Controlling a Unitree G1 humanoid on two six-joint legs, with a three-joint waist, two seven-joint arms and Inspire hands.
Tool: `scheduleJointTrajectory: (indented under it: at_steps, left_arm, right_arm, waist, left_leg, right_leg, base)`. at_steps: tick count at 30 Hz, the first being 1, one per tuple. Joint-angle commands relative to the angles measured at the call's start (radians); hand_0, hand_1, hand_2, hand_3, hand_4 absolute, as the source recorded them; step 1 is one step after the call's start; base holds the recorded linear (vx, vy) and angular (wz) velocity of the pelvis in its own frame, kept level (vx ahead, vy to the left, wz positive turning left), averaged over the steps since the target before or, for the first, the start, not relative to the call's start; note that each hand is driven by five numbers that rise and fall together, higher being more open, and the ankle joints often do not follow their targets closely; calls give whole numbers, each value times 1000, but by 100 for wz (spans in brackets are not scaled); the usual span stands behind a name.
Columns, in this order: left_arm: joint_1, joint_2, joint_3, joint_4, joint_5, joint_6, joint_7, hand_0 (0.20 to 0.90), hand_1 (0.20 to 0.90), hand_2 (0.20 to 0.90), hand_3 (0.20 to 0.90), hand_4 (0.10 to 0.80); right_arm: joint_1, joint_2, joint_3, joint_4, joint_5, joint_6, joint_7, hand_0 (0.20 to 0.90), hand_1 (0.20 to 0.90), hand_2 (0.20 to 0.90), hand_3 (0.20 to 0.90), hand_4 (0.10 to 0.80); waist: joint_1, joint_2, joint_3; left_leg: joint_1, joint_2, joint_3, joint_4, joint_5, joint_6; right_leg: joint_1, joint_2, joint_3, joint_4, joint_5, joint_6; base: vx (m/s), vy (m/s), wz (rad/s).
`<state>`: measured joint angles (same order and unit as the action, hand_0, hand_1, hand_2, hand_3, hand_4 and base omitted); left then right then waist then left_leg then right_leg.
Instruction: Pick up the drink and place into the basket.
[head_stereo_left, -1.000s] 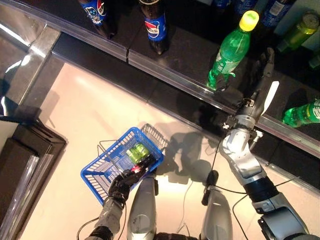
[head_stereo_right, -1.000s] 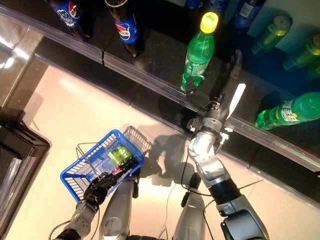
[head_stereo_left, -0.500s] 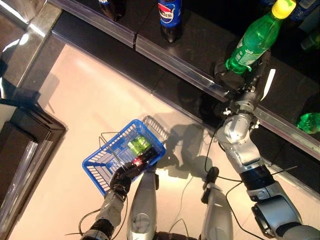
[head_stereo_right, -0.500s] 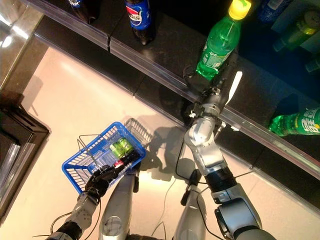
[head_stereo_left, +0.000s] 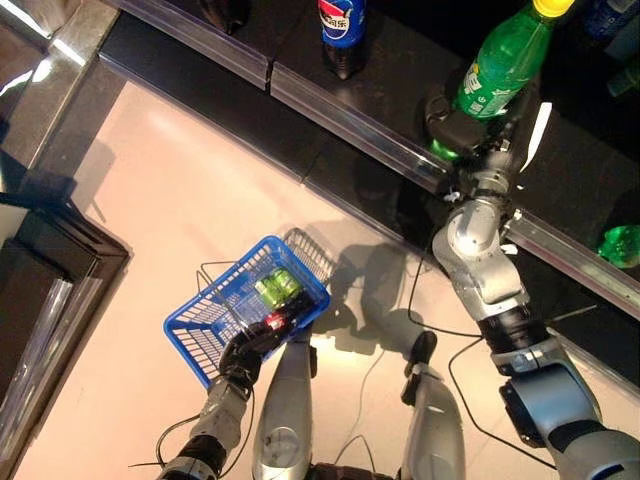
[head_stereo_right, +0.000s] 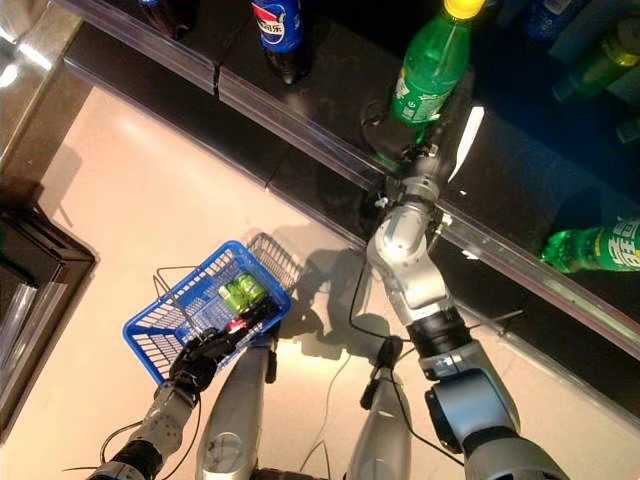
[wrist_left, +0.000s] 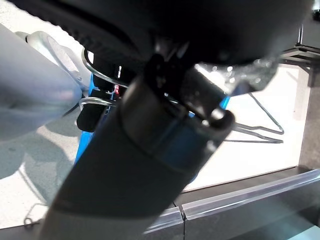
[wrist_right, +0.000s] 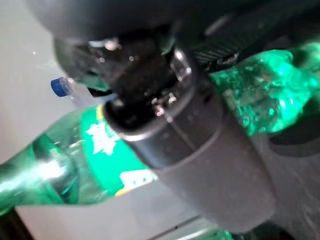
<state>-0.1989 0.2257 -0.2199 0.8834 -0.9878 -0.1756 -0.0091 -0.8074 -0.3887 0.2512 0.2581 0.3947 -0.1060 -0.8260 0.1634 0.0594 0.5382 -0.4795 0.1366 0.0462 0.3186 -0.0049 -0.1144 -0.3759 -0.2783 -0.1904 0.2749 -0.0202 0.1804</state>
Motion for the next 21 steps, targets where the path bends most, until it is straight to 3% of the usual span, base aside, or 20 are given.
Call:
scheduleJointTrajectory:
  at_steps: [1,10,17,21]
  left_arm:
    - [85,24,-45,-61,-9,-20,-33,300,300,300,200,100]
    - [89,29,-48,-63,-16,-20,-51,300,300,300,200,100]
    - [99,41,-20,-125,-73,-81,-92,300,300,300,200,100]
    - [112,46,9,-187,-77,-123,-114,300,300,300,200,100]
  right_arm:
    - [-125,-72,-92,-53,-48,-78,-52,300,300,300,200,100]
    - [-149,-93,-105,-7,-41,-94,-45,300,300,300,200,100]
    - [-102,-87,-106,-61,-31,-98,-1,300,300,300,200,100]
    - [-43,-55,-105,-177,-76,-87,98,300,300,300,200,100]
  waist:
    - [24,6,-18]
    - [32,13,-18]
    - [34,12,-18]
    - [31,11,-18]
  left_leg:
    - [-50,-24,-56,-38,76,32]
    - [-44,-34,-57,-24,63,38]
    - [-5,-33,-57,-17,60,36]
    - [32,-28,-58,-3,48,30]
  right_leg:
    - [8,-32,-15,11,31,-35]
    - [4,-36,-25,40,15,-42]
    - [41,-35,-36,63,-3,-51]
    - [79,-36,-50,93,-32,-60]
  base:
    - [0,0,0]
    - [-8,0,0]
    - [-38,-37,0]
    - [-42,-39,1]
